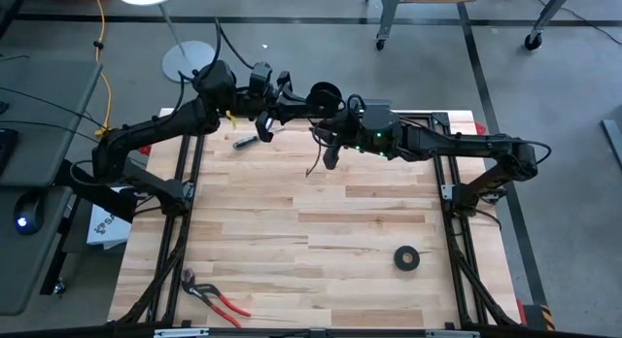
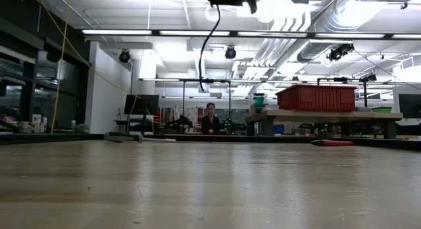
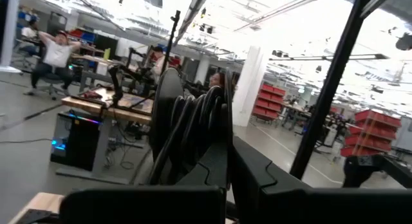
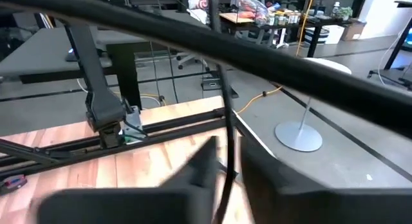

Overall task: Coil cords
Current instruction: Coil the black wire on the black spool

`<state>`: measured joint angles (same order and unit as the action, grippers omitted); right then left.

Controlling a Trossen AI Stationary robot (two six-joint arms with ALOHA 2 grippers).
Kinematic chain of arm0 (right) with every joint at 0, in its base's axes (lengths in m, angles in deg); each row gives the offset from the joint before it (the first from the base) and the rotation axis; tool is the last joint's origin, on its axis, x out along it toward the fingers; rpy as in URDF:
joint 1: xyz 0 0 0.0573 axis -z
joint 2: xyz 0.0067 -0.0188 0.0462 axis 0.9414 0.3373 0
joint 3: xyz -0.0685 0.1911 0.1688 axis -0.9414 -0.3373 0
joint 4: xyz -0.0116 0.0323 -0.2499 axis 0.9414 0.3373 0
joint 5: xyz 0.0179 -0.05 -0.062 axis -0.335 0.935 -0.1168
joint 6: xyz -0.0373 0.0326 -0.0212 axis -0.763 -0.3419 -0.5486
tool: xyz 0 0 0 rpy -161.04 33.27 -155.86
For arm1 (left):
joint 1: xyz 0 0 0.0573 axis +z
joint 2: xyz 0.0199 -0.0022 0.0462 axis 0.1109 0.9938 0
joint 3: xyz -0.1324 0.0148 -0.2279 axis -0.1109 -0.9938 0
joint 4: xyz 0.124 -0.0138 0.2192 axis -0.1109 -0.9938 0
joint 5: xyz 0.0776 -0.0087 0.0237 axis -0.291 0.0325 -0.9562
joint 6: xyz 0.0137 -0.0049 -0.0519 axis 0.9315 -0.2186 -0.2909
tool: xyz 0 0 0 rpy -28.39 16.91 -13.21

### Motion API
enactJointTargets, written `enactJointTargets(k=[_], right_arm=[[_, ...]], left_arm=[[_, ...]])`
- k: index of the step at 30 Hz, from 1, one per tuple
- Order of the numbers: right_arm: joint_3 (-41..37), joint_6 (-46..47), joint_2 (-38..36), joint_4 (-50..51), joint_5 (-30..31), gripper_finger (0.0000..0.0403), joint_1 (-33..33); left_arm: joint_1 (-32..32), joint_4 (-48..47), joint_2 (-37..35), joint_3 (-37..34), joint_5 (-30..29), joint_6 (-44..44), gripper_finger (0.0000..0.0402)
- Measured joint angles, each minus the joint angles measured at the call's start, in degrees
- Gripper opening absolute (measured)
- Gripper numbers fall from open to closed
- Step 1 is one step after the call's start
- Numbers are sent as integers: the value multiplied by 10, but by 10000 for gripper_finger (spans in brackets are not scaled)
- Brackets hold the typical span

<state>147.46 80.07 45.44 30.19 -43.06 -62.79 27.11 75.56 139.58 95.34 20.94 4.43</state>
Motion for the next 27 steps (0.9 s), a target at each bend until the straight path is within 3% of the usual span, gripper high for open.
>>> enactJointTargets(k=[5,14,27], right_arm=[[0,39,0,20,0,5,-6],[0,98,0,78,12,2,-21],[0,160,0,121,40,1,-58]], left_arm=[[23,-3,0,0,8,2,0],[82,-16,-4,0,69,-4,0],[153,-18,-12,0,85,19,0]])
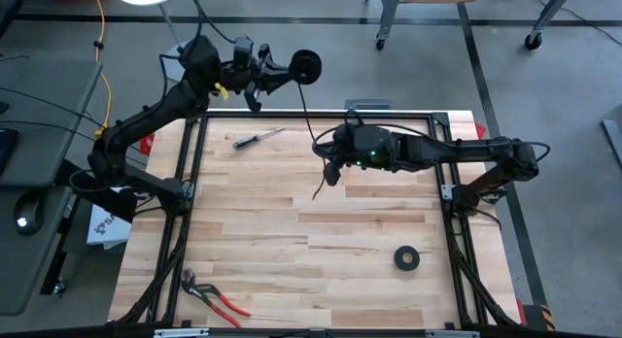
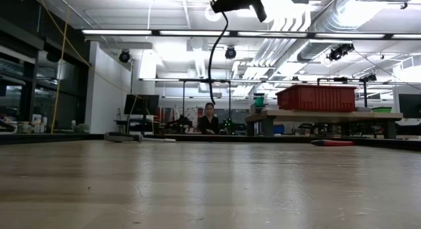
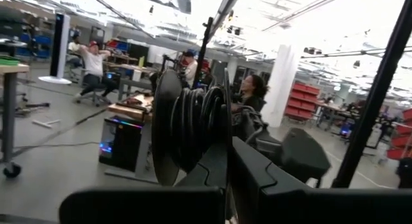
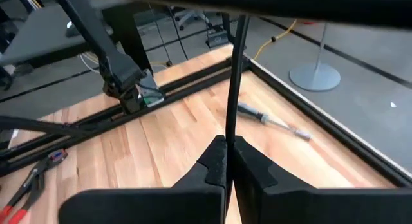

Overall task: Coil cords
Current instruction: Coil the black wire on the black spool

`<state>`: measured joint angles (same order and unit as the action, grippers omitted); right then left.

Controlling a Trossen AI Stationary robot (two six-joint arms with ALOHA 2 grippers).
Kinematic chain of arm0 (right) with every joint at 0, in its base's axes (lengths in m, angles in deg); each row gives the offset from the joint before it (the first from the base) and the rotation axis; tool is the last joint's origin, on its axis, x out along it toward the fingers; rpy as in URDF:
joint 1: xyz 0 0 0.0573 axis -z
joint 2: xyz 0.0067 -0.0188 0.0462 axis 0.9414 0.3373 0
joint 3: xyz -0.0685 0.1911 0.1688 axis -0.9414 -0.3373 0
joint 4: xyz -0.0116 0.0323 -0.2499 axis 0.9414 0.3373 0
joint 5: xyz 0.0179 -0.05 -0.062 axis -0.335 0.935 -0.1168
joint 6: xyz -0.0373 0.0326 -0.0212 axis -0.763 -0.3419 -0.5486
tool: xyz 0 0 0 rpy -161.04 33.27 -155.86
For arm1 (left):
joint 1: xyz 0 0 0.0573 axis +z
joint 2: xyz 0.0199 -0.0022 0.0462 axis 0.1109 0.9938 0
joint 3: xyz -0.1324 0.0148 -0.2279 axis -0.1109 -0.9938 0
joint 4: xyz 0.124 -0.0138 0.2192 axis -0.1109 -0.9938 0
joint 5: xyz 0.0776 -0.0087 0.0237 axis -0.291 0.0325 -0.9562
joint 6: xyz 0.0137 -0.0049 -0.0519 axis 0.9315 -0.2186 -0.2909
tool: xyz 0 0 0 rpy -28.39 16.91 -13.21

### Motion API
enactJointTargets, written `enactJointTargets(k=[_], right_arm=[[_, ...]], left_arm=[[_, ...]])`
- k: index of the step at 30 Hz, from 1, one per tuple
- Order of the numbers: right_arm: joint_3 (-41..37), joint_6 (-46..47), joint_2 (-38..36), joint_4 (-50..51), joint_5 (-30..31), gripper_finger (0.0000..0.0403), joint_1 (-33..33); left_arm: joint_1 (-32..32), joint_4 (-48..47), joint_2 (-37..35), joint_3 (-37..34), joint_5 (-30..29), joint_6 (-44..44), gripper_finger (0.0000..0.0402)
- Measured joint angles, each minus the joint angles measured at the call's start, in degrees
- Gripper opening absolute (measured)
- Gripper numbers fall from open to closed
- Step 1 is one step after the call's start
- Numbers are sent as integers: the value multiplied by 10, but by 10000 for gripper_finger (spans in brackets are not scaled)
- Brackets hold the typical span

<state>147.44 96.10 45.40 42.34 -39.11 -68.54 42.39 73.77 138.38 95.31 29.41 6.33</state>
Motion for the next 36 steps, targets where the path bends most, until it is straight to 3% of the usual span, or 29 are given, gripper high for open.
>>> enactJointTargets(k=[5,11,24,29,36], right_arm=[[0,24,0,41,20,0,-16],[0,31,0,65,18,0,-33],[-1,60,-5,72,-14,0,-74],[-1,70,-8,73,-30,0,-91],[-1,71,-24,68,-58,0,-98]], left_arm=[[22,-1,0,0,9,7,0],[42,-16,-1,0,104,-47,0],[40,-269,-2,0,206,-14,0],[21,-383,-2,0,233,48,0],[-19,-424,-2,0,253,33,0]])
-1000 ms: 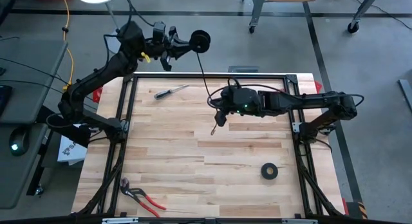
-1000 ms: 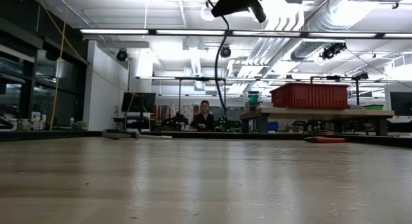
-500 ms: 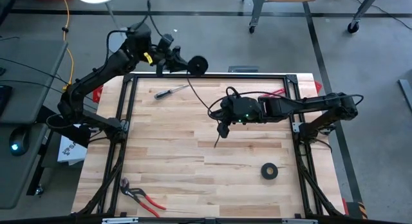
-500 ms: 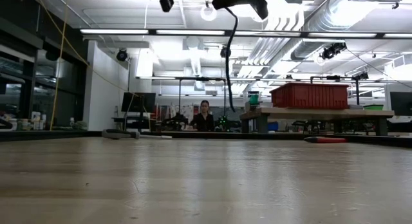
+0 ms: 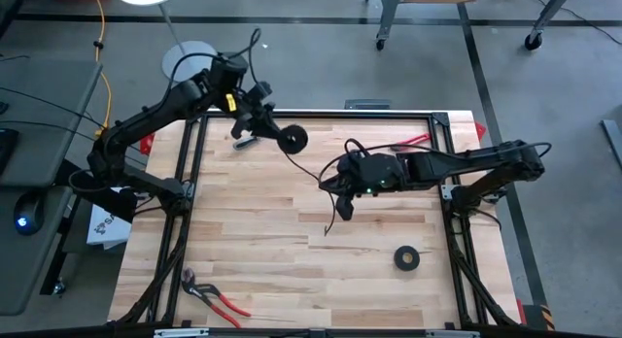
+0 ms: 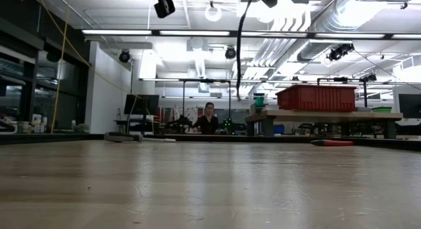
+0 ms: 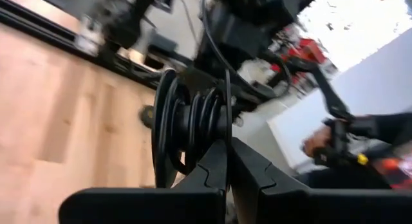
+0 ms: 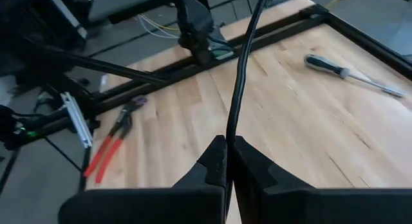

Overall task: Coil cords
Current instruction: Coil the black wire on the black spool

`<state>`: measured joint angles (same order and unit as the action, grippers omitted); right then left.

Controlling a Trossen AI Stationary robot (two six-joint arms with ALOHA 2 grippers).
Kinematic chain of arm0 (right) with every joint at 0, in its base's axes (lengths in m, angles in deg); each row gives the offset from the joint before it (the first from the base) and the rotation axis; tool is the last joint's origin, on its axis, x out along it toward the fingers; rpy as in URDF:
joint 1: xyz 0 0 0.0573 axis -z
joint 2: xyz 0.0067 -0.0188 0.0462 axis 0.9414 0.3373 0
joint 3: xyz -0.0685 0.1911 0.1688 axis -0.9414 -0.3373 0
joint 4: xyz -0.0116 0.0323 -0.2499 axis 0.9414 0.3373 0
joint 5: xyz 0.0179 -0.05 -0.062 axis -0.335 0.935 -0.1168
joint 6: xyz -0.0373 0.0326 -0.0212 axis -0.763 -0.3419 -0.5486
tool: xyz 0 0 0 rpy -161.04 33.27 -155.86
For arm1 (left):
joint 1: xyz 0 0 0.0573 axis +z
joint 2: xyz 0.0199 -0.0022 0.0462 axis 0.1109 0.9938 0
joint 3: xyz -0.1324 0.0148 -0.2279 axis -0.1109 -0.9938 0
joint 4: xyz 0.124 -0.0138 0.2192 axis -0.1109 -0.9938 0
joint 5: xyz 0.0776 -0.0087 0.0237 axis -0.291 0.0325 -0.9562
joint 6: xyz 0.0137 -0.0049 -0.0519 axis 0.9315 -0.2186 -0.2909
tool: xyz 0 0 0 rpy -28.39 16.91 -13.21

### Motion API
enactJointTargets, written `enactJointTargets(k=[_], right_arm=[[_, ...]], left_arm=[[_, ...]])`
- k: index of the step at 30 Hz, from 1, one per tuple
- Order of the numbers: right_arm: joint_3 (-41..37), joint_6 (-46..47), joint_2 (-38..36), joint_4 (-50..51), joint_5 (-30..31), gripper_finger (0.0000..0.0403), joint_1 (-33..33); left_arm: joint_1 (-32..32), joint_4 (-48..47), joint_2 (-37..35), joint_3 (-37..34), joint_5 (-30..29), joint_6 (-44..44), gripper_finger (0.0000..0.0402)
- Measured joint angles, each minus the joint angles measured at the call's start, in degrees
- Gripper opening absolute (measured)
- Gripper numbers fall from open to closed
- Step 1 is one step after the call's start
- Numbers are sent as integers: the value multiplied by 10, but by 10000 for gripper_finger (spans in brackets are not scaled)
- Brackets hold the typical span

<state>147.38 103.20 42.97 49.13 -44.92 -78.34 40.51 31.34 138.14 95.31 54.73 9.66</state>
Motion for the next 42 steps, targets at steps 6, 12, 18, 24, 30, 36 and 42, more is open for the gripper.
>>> enactJointTargets(k=[6,12,18,24,30,36,42], right_arm=[[0,-6,-10,-23,-24,0,0],[0,-19,-23,-24,-32,0,0],[0,-16,-24,-23,-32,0,2],[0,-16,-25,-23,-50,0,1],[0,-7,-28,-15,-65,0,-10],[1,16,-29,45,-54,0,-45],[1,60,-29,179,-2,0,-86]], left_arm=[[-28,-3,0,0,12,-31,0],[-44,-31,0,0,-3,-27,0],[-43,-10,0,0,-49,-7,0],[-55,-9,16,0,-60,9,0],[-65,1,39,0,-98,38,0],[-52,43,46,0,-104,25,0],[-17,125,36,0,-107,-22,0]])
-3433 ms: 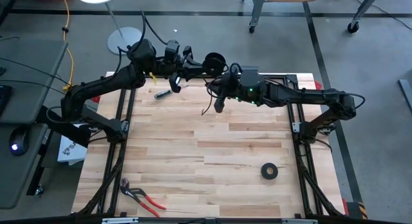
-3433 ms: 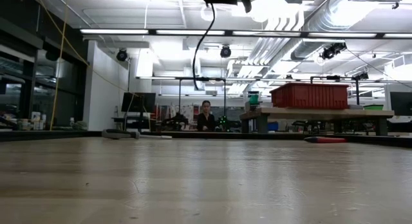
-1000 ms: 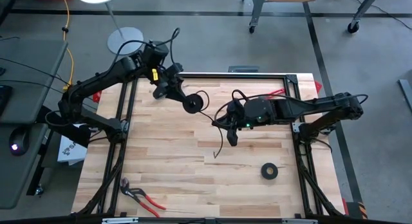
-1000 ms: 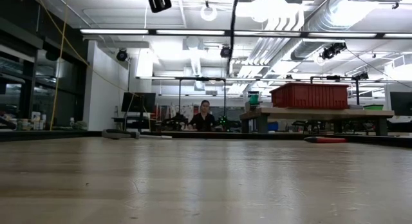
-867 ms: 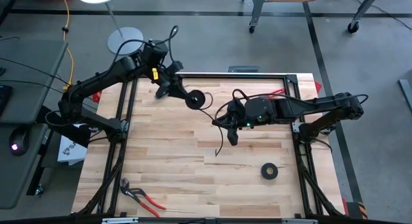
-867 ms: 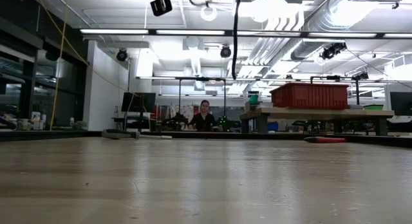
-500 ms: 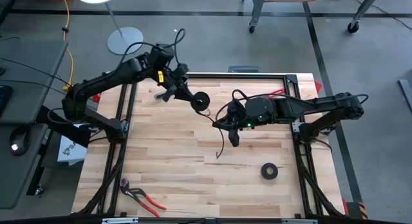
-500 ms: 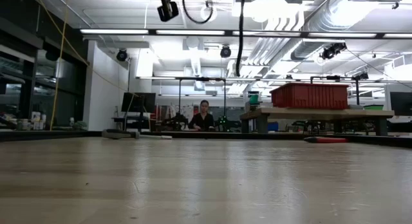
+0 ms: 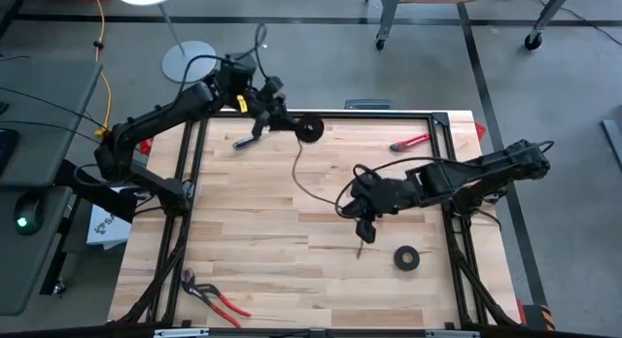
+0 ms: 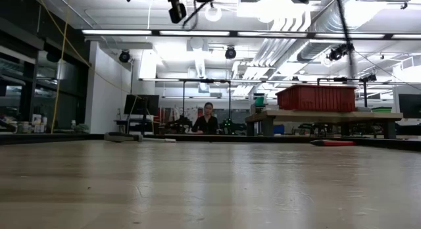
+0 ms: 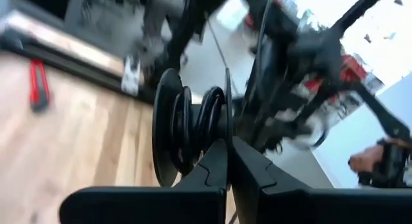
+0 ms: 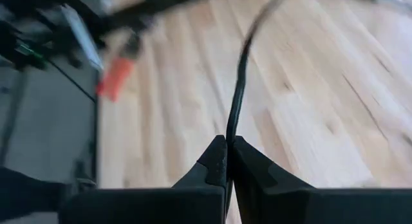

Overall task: Coil cords
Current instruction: Coil the black wire on the black spool

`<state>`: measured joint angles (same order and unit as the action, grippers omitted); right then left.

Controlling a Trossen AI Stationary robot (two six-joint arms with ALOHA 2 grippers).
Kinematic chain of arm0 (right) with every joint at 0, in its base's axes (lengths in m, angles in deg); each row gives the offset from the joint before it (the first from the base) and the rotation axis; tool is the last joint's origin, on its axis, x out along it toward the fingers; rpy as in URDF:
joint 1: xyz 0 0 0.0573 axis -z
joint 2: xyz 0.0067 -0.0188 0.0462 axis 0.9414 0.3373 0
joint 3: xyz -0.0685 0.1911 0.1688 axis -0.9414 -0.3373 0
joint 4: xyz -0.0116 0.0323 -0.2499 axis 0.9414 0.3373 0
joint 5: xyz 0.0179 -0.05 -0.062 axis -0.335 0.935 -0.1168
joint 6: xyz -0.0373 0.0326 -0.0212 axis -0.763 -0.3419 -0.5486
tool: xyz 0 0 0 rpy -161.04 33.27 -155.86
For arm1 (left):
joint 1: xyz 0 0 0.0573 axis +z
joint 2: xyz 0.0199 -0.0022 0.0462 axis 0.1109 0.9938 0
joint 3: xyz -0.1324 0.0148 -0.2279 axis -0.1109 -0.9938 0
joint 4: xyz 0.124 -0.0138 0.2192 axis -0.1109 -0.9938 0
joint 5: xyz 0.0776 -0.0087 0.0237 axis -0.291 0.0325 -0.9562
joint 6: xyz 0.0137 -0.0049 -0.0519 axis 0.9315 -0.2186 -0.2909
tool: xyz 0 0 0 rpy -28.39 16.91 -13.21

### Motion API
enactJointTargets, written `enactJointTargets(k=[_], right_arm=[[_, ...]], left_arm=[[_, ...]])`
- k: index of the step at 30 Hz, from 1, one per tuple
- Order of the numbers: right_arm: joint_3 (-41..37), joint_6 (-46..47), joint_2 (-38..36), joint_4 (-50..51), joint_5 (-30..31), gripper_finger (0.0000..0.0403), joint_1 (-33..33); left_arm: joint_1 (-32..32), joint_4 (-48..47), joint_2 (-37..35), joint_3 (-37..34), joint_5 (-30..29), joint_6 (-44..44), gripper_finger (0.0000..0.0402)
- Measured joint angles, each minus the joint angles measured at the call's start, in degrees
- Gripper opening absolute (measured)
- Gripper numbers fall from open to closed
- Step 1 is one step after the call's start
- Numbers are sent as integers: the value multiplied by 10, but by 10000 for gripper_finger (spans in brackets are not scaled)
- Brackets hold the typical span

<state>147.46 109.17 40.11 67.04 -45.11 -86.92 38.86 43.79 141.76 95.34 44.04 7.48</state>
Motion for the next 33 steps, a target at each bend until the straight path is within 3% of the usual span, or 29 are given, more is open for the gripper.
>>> enactJointTargets(k=[6,12,20,23,28,31,33], right_arm=[[-30,77,0,49,23,0,-27],[-55,136,1,48,22,0,-78],[-54,166,3,59,24,10,-118],[-54,145,6,59,26,39,-119],[-54,90,13,51,43,123,-115],[-54,50,12,40,95,170,-114],[-54,14,12,10,161,190,-114]], left_arm=[[20,76,-9,0,2,-44,0],[40,53,-29,0,14,-33,0],[49,44,-48,0,-16,-15,0],[50,44,-53,0,-23,-12,0],[58,27,-55,0,-33,24,0],[65,26,-58,0,-33,36,0],[65,26,-57,0,-34,41,0]])
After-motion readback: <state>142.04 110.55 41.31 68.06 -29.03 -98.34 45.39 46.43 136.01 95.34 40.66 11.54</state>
